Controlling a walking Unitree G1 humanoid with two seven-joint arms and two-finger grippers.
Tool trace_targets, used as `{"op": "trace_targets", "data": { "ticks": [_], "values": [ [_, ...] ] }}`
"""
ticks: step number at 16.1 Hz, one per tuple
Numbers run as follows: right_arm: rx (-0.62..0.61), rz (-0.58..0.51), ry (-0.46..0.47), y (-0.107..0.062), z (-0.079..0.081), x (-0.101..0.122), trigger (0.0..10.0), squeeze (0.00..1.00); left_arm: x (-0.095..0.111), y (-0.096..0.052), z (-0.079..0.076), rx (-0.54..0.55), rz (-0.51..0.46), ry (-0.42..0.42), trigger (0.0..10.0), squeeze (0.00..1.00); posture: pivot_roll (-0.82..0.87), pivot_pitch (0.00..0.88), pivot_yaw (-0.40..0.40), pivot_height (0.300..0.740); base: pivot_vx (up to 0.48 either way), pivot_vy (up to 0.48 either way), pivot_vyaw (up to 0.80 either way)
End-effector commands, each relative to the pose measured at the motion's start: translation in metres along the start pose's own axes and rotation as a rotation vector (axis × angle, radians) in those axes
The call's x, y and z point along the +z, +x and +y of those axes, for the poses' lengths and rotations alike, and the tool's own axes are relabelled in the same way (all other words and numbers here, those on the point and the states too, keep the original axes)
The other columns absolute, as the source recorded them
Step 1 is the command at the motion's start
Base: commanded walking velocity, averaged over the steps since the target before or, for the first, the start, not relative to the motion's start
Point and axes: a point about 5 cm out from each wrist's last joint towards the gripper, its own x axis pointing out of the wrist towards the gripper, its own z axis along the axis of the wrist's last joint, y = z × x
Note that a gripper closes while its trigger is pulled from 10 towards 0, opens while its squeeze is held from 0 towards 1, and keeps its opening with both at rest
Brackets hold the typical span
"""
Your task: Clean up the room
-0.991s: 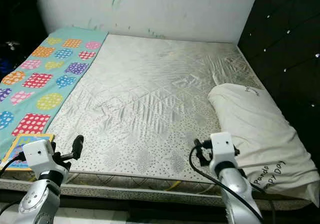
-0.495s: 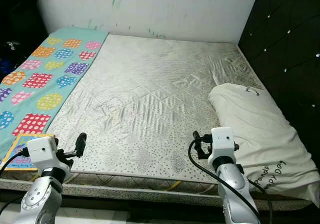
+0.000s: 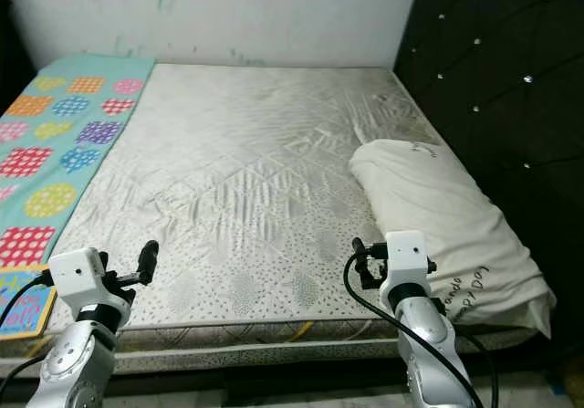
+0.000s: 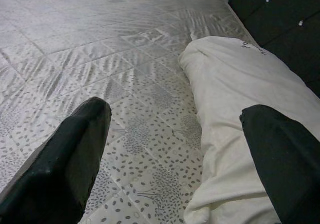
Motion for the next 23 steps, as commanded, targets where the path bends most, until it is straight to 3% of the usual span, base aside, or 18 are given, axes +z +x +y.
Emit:
{"op": "trace_targets", "data": {
  "ticks": [1,8,13,23],
  "values": [
    [0.001,-0.004,0.000,0.002,-0.001,0.003,10.0,0.00,0.002,0.001,0.001,0.000,-0.003,0.004,10.0,0.00,-0.08,0.000,-0.044,0.740,0.000,0.322,-0.43],
    [0.005,-0.005,-0.001,0.004,0.000,0.003,10.0,0.00,0.002,0.002,0.000,-0.001,-0.003,0.004,10.0,0.00,-0.08,0.000,-0.043,0.740,0.000,0.401,-0.42],
    [0.012,-0.013,-0.004,0.006,0.002,0.005,10.0,0.00,0.003,0.004,0.000,0.001,-0.005,0.004,10.0,0.00,-0.09,0.000,-0.030,0.740,0.000,0.480,0.00],
    [0.131,-0.084,-0.097,0.015,0.025,0.020,10.0,0.00,0.009,0.007,-0.003,0.048,-0.024,-0.006,10.0,0.00,-0.12,0.000,-0.033,0.740,0.000,0.480,0.00]
  ]
}}
